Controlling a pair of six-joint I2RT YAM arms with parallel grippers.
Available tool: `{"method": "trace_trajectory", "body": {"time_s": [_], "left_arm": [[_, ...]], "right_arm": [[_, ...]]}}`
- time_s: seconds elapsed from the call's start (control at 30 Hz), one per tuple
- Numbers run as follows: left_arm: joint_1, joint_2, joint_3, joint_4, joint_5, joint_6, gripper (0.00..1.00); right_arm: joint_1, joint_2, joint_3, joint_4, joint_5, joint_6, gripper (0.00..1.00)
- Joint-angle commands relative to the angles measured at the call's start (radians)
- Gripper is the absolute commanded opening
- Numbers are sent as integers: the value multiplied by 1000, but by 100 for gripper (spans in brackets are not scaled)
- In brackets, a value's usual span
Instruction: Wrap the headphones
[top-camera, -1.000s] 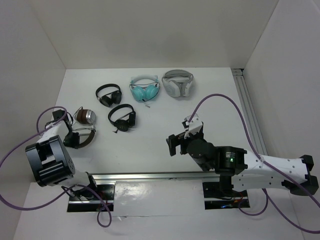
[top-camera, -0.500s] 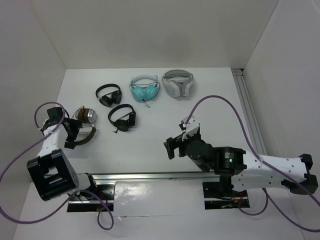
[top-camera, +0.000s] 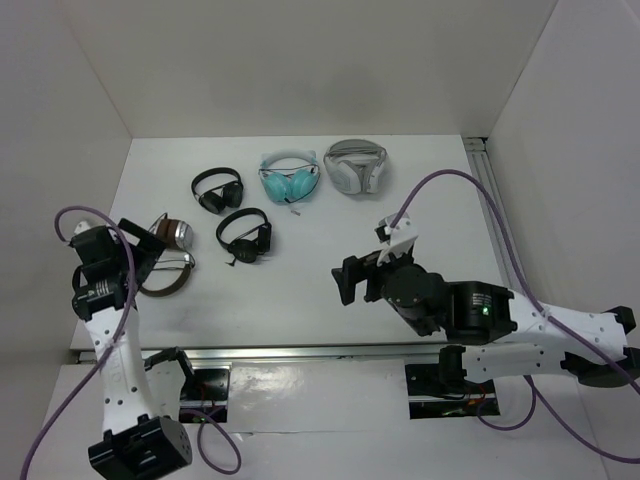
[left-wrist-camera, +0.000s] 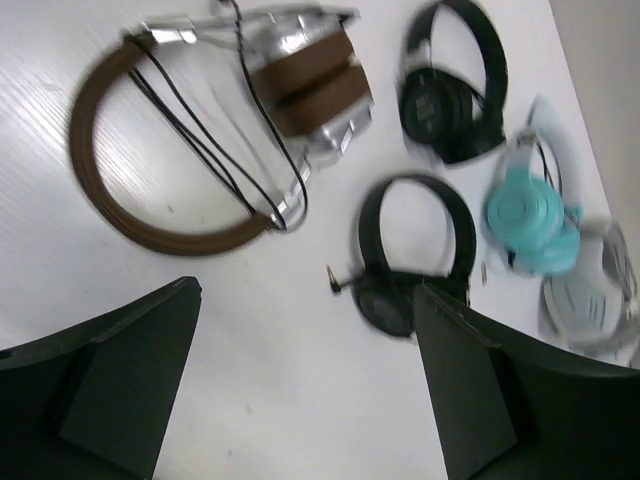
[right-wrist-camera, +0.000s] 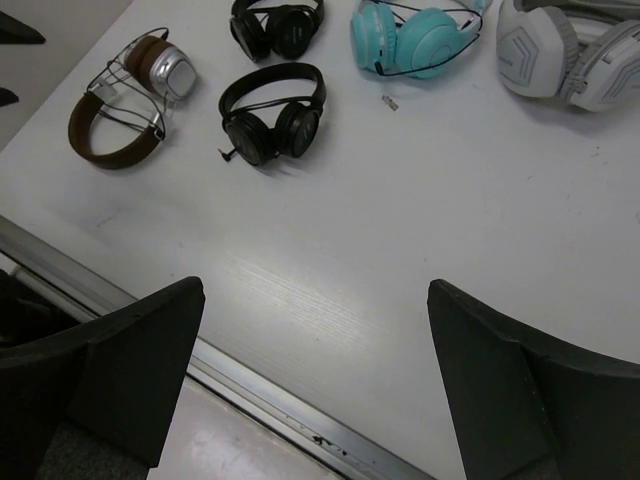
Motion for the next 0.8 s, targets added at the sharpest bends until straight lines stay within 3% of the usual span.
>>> {"method": "trace_trajectory", "body": {"time_s": [0.0,0.03,0.1,0.13,0.17,0.27,0.4,0.77], "left_arm": [[-7,-38,-38,-67,253,91,100],[-7,-96,-29,-85,318,109,100],[-7,-158,69,-146,305,169,100],[-32,-211,118,-188,266,185,100],[-66,-236,164,-235,124,185,100],[-163,-362,246,-324,-36,160,100],[-203,-544,269,-358,16,148,100],[-260,-546,312,-426,28,129,100]], "right_arm": [[9,2,91,-93,15,19,100],[9,2,127,-110,14,19,100],[9,2,169,-177,14,31,100],[9,2,203,-199,14,31,100],[9,2,215,-214,28,31,100],[9,-23,238,-267,28,44,100],[9,-81,229,-287,-13,54,100],[9,-159,227,-322,-65,87,100]]}}
